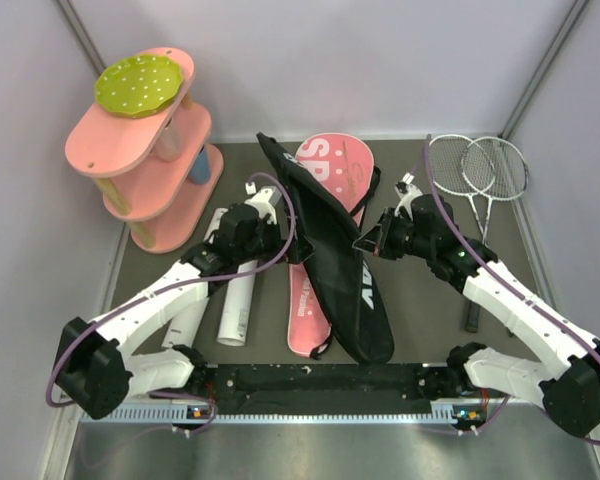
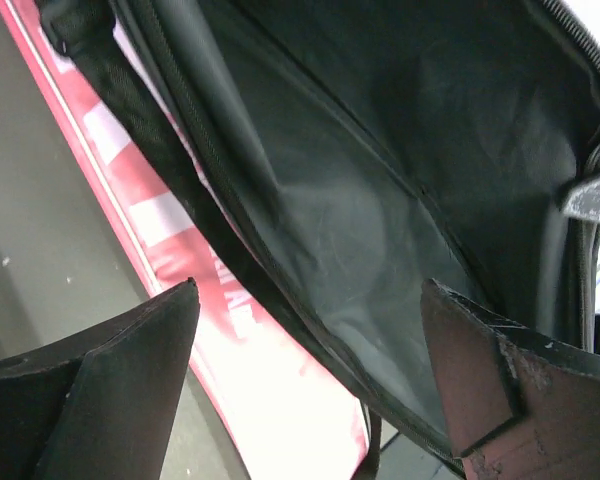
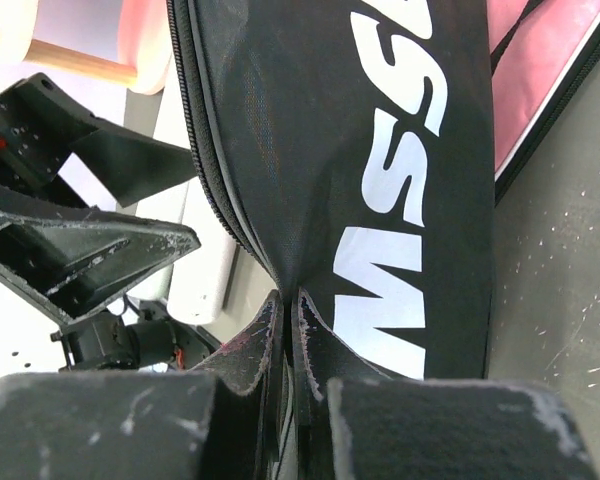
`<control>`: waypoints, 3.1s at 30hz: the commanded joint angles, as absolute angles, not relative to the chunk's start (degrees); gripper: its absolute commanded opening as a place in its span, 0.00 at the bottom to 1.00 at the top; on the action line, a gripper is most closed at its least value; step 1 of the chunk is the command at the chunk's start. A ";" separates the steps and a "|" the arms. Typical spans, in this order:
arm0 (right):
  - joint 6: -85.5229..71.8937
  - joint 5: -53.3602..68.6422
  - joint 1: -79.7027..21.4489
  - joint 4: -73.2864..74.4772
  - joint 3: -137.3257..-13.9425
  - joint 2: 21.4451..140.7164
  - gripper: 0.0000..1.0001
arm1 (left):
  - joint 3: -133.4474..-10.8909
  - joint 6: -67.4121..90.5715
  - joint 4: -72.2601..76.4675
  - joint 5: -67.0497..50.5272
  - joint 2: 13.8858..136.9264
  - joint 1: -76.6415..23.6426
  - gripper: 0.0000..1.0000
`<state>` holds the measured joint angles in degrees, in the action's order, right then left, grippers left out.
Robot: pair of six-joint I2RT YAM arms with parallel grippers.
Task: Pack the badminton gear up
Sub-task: Open the racket bag at the center of the board, then pick up the racket from the center of the board.
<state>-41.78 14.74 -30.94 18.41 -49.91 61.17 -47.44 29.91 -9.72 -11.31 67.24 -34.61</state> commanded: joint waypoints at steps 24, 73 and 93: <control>-32.28 21.53 -22.07 18.97 -47.28 56.25 0.00 | -57.37 35.69 8.65 -38.23 81.84 -26.72 0.00; -10.28 -4.14 19.51 30.50 -85.07 115.21 0.34 | -91.75 28.13 -52.44 -13.04 87.63 -28.04 0.00; -17.22 4.11 17.85 32.61 -85.61 102.26 0.00 | -118.12 31.28 -69.27 19.26 114.06 -40.69 0.00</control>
